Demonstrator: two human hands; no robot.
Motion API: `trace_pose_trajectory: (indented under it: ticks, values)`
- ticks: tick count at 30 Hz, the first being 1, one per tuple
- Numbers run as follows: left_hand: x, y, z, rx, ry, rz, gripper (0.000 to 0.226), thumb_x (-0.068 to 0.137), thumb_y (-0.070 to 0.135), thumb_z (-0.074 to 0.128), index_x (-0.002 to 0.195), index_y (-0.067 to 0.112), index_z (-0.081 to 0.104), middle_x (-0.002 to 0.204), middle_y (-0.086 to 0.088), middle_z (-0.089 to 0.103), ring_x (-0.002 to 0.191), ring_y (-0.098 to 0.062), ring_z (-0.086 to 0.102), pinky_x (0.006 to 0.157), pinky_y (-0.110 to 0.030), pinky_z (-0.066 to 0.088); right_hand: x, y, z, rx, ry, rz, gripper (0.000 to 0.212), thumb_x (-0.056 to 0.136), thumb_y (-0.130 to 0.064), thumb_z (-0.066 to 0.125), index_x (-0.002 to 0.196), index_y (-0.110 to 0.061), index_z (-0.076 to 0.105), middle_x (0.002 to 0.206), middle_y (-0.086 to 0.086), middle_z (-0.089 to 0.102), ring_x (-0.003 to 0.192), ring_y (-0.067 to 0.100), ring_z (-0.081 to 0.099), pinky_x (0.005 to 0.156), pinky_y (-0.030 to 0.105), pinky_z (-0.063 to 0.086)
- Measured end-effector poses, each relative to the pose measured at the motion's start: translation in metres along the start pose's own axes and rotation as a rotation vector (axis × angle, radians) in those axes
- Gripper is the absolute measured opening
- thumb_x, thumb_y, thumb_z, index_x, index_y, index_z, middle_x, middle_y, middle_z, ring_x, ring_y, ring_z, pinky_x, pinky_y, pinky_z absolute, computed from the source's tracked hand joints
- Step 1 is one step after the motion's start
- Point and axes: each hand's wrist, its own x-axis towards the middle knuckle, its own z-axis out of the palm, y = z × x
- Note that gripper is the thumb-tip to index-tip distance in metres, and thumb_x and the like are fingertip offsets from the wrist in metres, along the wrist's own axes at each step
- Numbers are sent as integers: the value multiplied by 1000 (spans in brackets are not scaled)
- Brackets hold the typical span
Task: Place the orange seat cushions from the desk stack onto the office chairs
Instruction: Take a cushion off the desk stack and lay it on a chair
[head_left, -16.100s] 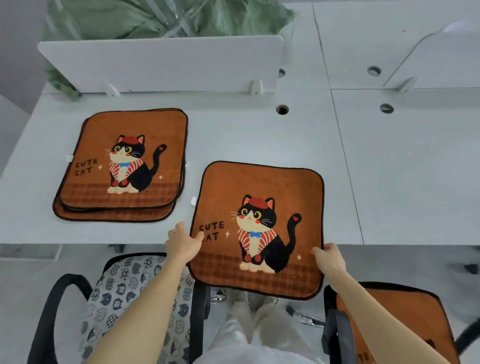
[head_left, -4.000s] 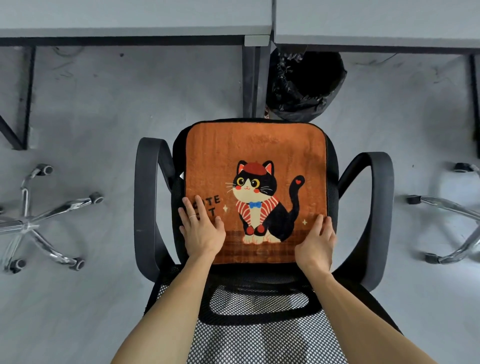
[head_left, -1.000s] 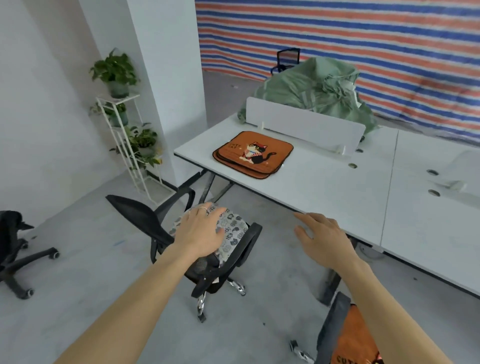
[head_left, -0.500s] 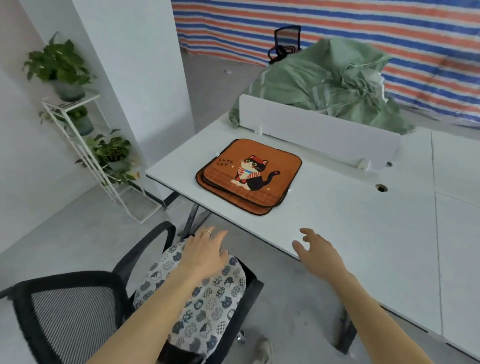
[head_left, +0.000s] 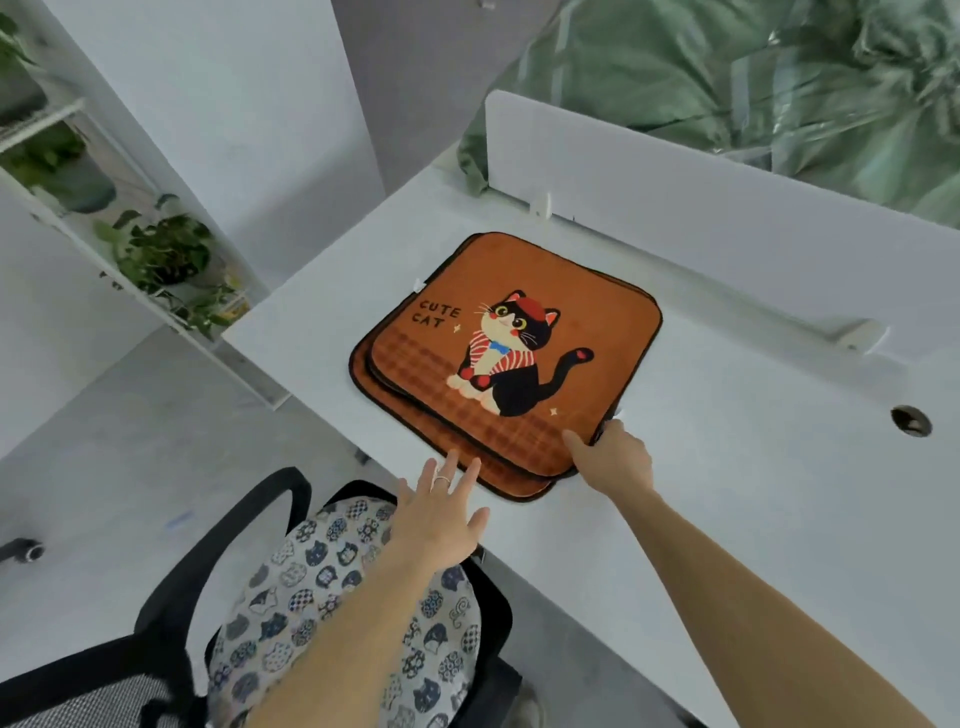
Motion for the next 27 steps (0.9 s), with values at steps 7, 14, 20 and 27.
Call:
trace_pose_trajectory:
  ticks: [7,14,20,27]
  values:
    - [14,-9,42,-34,-47,-47,80,94,73,18,147,42,-33,154,8,-43,146,-24,-33,120,-60,-4,26,3,20,-10,85,131,64,85,-64,65,128,-19,48,118,5,63,102,31,65,84,47,59]
    - [17,-14,36,-28,-73,-42,86,92,76,25,147,44,-32,154,11,-42,148,-21,-28,120,-58,0,25,-20,10,227,-3,72,37,92,-40,52,122,-19,52,111,6,64,102,34,62,87,45,57]
    - [3,-25,-33,-57,41,-48,52,102,46,37,152,33,36,165,-3,20,136,-24,46,117,-50,29,-14,-71,-31,683,35,87,55,95,-9,38,147,-23,27,125,6,51,98,32,58,65,37,61]
    - [-74,-79,-89,-728,252,-240,42,103,38,42,141,22,48,136,-11,57,116,-28,56,93,-35,41,-124,-63,-89,1179,132,114,69,93,14,31,134,-35,57,105,4,69,52,14,59,40,21,43]
